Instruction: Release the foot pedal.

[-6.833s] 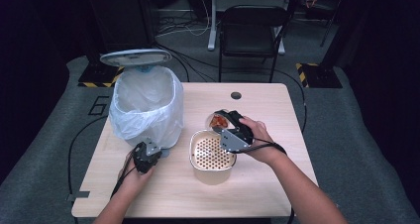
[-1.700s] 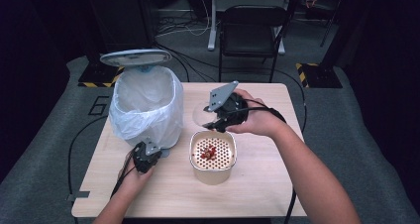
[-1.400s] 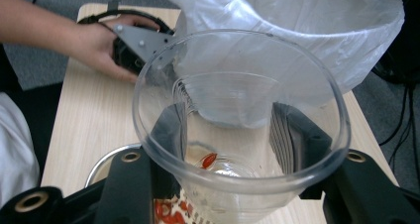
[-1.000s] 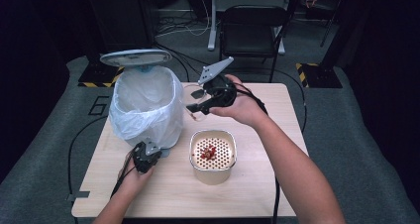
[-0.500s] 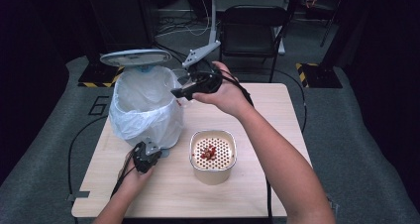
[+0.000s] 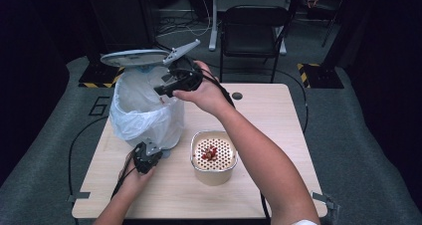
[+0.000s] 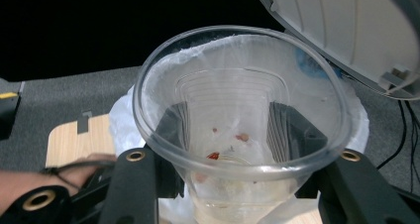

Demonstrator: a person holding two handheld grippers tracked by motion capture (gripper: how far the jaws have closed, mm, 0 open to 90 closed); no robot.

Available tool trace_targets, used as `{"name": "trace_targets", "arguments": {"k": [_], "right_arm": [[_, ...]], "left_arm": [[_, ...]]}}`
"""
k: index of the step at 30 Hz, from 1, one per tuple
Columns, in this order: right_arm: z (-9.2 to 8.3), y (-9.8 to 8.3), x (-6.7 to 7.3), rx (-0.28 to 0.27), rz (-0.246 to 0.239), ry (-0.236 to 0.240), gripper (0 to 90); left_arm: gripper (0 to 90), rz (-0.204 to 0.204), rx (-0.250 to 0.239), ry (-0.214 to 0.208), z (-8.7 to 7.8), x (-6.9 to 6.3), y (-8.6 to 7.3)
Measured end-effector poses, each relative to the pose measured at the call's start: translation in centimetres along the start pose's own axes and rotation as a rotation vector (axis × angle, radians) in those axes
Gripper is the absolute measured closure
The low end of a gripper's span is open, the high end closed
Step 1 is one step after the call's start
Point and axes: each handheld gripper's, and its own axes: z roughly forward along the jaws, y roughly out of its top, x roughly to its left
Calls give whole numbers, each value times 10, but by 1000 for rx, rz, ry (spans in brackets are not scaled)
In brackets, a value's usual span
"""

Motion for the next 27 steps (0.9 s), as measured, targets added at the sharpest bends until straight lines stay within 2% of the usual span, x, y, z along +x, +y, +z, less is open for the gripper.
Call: {"name": "trace_targets", "arguments": {"k": [11,13,14,16,18,27], "right_arm": [[37,4,0,12,42,-18,506],[41,4,1,11,42,-22,505],[43,4,1,7,41,-28,505],[46,5,1,5,44,-28,504],[50,6,1,-3,50,-38,503],[66,9,3,-4,57,-56,497]], "left_arm": [[900,-2,10,-10,-1,0,0],[900,-3,11,-9,-1,0,0],[900,11,2,2,0,1,0],[900,7,15,-9,-1,1,0],[900,-7,1,-6,0,0,0],[900,-2,10,-8,-1,0,0]]}}
